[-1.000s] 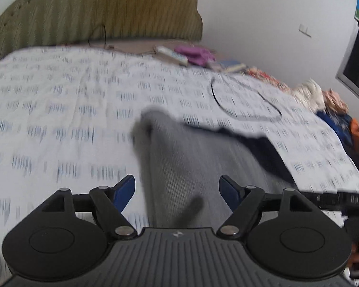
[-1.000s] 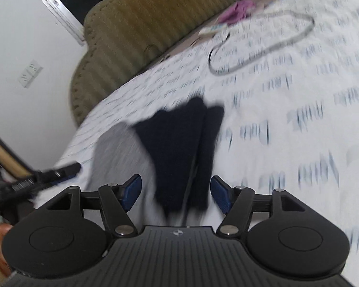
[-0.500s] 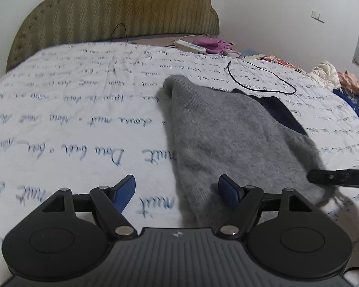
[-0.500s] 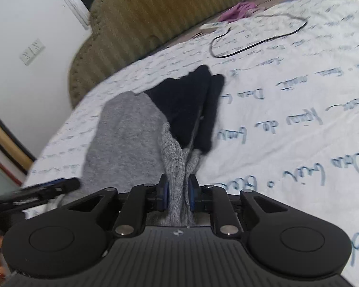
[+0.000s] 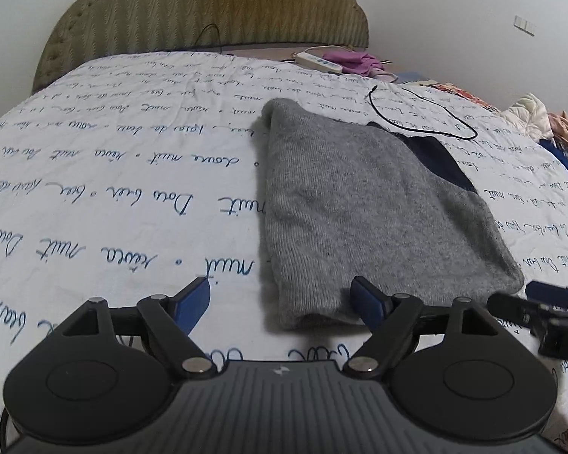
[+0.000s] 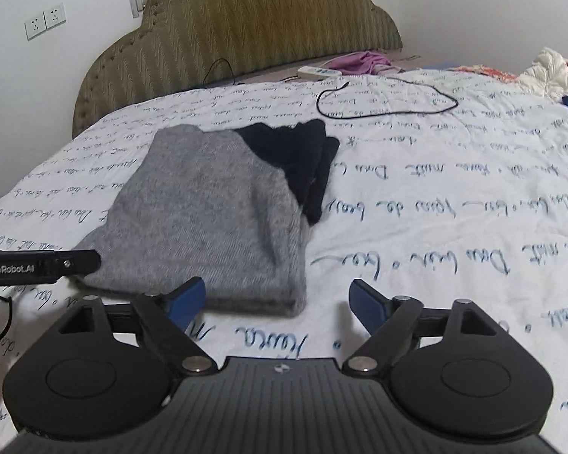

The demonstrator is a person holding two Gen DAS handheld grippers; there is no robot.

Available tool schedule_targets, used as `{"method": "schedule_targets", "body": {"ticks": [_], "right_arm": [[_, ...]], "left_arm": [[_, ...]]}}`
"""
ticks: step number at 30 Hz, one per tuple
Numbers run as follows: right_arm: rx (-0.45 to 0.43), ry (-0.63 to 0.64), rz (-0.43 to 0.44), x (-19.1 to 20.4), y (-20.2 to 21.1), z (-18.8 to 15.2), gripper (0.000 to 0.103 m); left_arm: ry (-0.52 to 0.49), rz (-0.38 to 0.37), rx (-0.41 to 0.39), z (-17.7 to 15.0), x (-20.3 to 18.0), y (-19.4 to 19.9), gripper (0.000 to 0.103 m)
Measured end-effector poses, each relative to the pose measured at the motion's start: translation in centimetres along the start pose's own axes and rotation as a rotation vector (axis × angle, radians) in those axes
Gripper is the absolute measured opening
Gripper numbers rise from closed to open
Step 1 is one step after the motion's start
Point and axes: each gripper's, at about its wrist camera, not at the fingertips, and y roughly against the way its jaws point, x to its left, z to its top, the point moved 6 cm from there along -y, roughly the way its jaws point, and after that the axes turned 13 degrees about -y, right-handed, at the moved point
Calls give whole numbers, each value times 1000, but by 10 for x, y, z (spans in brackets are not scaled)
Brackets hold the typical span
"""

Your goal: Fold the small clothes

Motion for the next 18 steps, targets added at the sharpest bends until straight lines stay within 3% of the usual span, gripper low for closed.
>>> {"method": "schedule_targets", "body": {"ticks": [18], "right_arm": [[16, -12, 22, 6, 15, -21, 95]], "left_arm": [[-62, 90, 1, -28, -17, 16, 82]]}}
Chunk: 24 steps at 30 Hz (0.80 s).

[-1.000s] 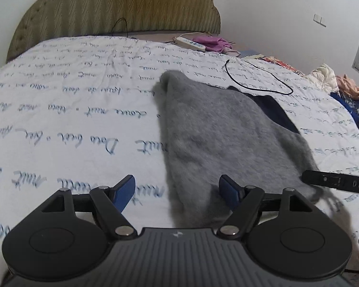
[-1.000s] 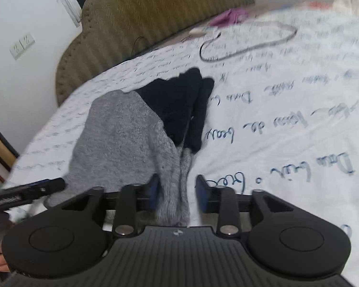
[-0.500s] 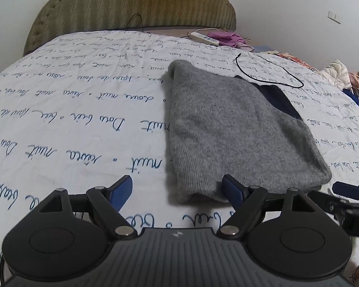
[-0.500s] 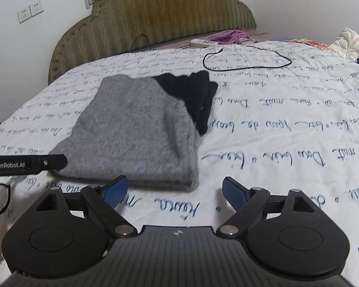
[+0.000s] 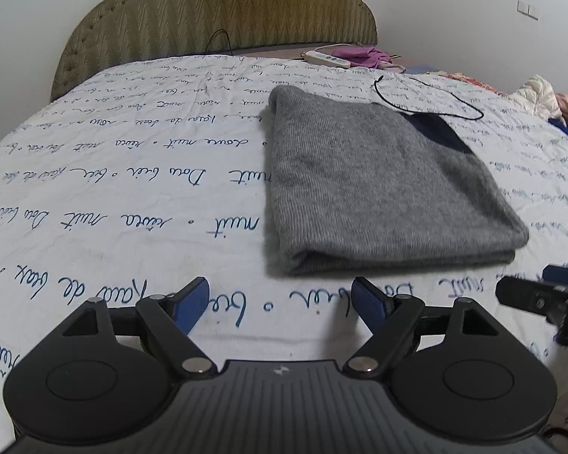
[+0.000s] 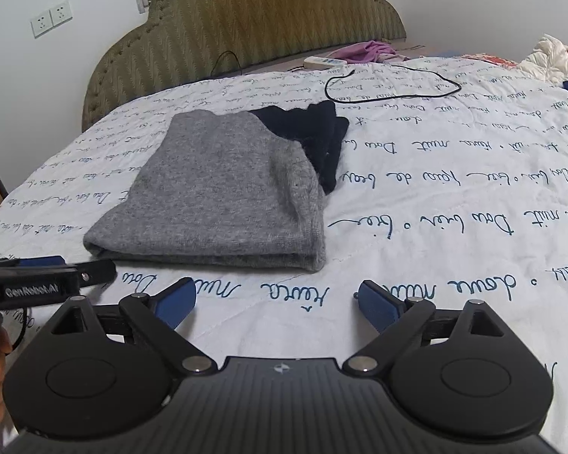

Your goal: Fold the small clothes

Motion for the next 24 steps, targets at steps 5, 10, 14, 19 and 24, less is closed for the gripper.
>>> {"method": "schedule_targets", "body": {"ticks": [5, 10, 14, 19, 24], "right_arm": [[-9, 6, -20, 2, 0, -3, 96], [-19, 36, -49, 5, -1, -6, 97], [-19, 56, -51, 8, -4, -9, 100], [-21, 80, -77, 8, -9, -12, 100], [-32, 97, -94, 9, -10, -14, 102]], "left_arm": [[-41, 42, -8, -7, -5, 2, 83], [-26, 49, -20, -9, -3, 3, 85], [-20, 58, -16, -12, -2, 1, 92], [-17, 72, -18, -15, -2, 0, 96], [-5, 86, -15, -16, -1, -1, 102]]}}
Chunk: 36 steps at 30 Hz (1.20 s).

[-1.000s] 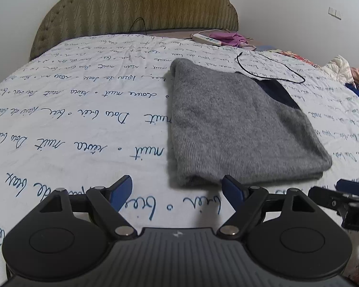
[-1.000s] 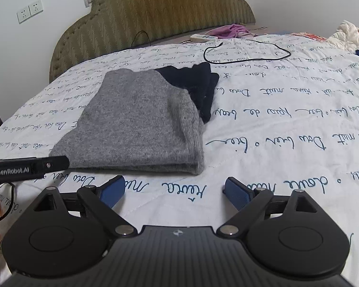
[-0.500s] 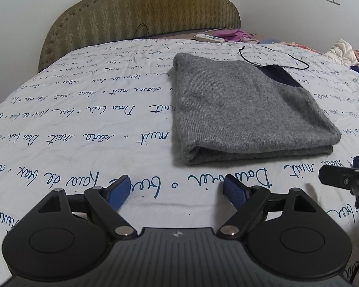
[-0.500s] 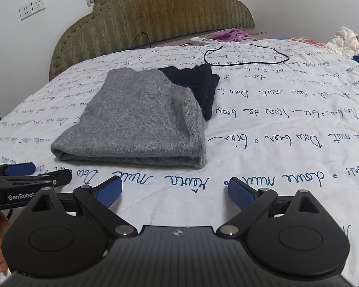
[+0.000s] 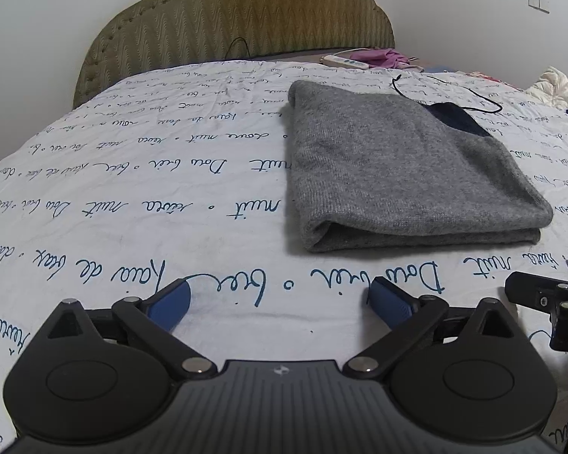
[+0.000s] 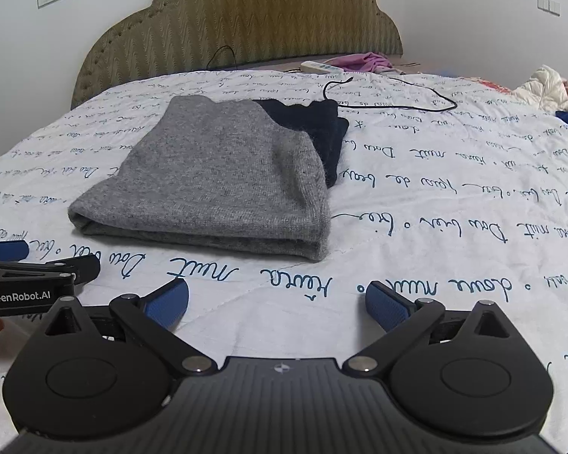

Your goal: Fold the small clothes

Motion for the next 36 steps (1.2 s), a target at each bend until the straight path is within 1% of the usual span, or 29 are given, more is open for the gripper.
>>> {"method": "schedule_targets", "body": {"ticks": [10, 17, 27, 29, 31, 36], "right_arm": [[-8, 56, -31, 5, -9, -4, 103], [-3, 42, -28, 2, -17, -6, 103], [-10, 31, -18, 2, -17, -8, 103], [-13, 10, -14, 1, -16, -7, 103], [-15, -8, -26, 0, -17, -5, 103], [-20, 27, -50, 4, -19, -7, 103]], "left_arm": [[-10, 17, -9, -2, -3, -3, 103], [-12, 24, -9, -2, -3, -4, 103], [-9, 26, -14, -3, -3, -3, 103], [-9, 27, -15, -3, -3, -3, 103], [-6, 27, -15, -3, -3, -3, 103], [-6, 27, -15, -3, -3, -3, 103]]}}
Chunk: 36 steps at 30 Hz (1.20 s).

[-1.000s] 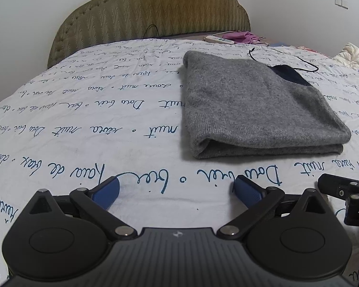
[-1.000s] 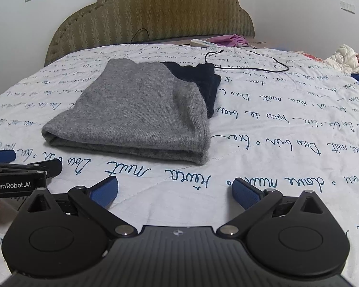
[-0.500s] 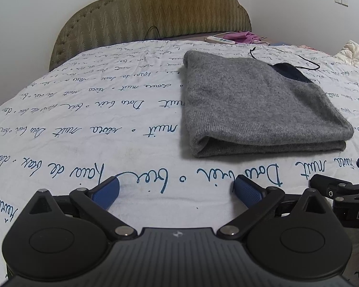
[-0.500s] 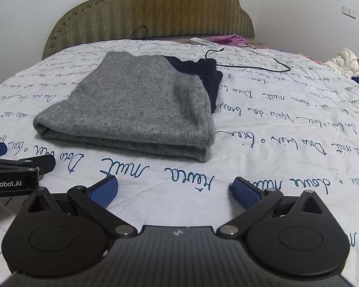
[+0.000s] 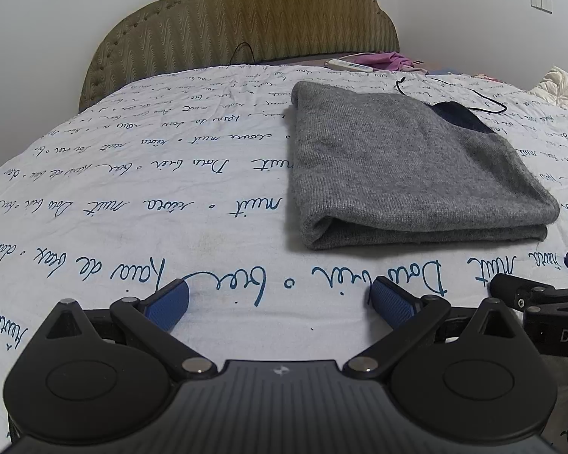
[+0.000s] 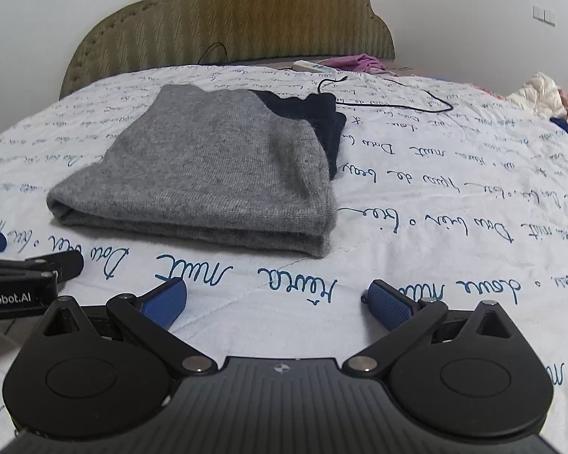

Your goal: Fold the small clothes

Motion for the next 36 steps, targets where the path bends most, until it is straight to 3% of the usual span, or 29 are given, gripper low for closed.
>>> {"method": "schedule_targets", "body": {"ticks": [36], "right_arm": [[0, -10, 3, -5, 1, -1, 103]], "left_arm": [[-5, -1, -2, 0, 0, -1, 103]]}}
